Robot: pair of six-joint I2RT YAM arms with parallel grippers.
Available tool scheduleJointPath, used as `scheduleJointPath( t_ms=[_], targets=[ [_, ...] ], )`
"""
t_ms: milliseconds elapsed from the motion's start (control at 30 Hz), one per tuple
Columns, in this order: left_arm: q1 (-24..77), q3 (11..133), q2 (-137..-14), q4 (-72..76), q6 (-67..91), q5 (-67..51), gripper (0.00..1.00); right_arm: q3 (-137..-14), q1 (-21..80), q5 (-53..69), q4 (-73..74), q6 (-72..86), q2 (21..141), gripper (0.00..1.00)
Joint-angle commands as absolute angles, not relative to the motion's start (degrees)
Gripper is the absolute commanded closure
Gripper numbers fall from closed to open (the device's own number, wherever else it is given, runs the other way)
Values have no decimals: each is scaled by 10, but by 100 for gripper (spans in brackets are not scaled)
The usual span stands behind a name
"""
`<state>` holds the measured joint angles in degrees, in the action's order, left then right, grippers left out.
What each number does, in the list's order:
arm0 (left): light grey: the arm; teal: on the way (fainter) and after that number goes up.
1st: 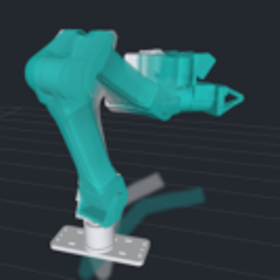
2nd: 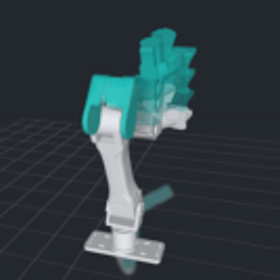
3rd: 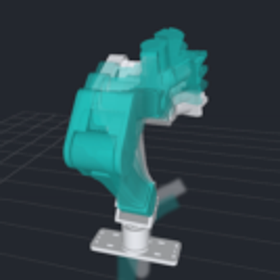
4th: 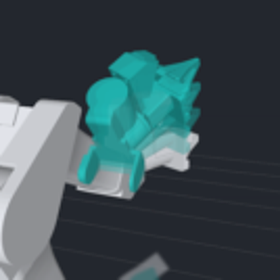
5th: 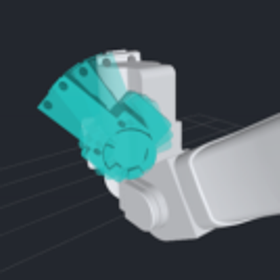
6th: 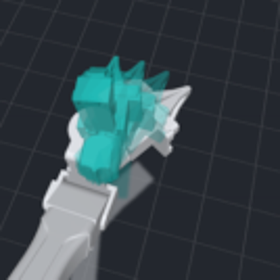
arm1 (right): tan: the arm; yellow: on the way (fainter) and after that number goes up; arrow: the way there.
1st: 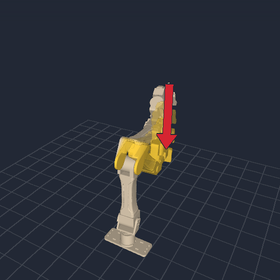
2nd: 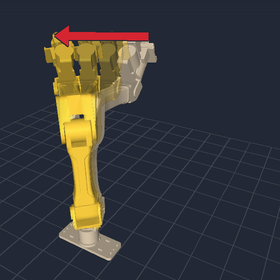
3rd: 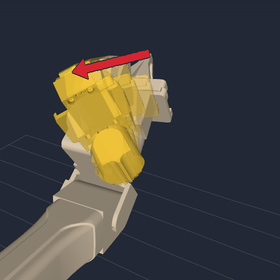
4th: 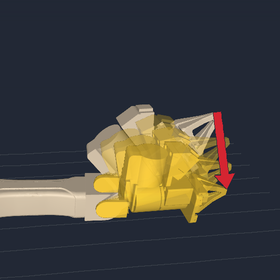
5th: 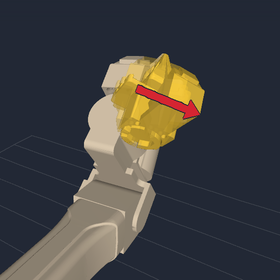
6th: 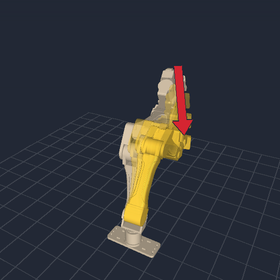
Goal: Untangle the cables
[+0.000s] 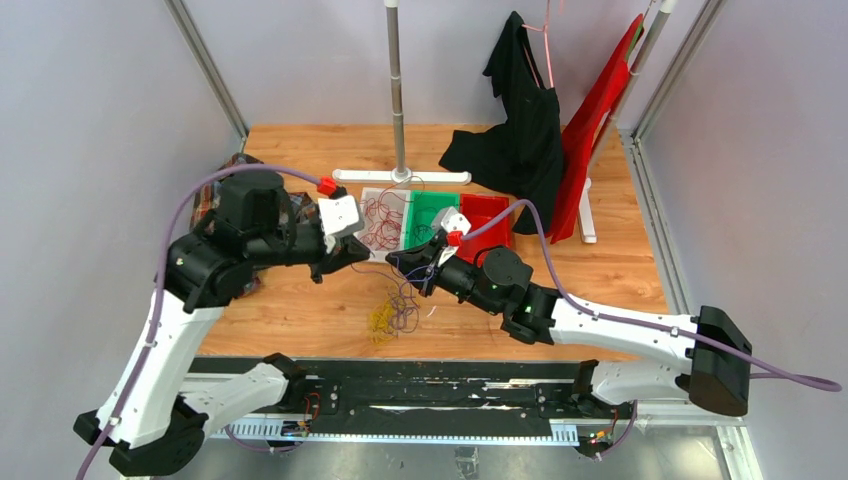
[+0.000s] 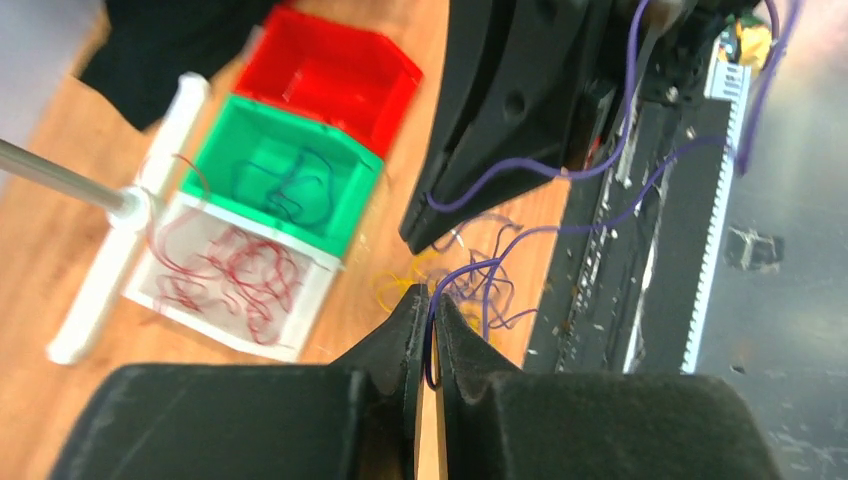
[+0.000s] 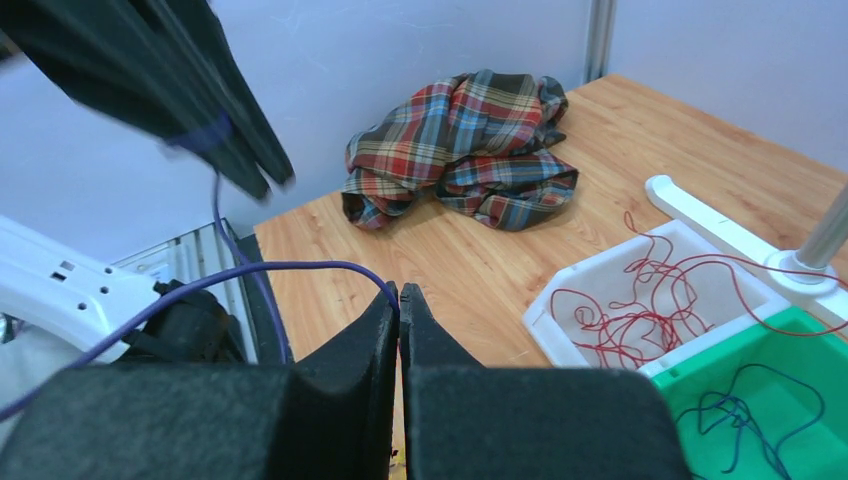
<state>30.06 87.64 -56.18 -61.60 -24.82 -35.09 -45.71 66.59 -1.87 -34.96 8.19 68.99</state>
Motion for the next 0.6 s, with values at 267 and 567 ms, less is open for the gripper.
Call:
scheduleJointPath(
  t_ms=[267,567],
  targets=[
    [297,680,-501,-440,-214,-416,82,-503,671,26,-316,133,664,99],
    [297,634,-504,-338,-98,-439,69,-534,672,47,-319,142,663,99]
  ],
)
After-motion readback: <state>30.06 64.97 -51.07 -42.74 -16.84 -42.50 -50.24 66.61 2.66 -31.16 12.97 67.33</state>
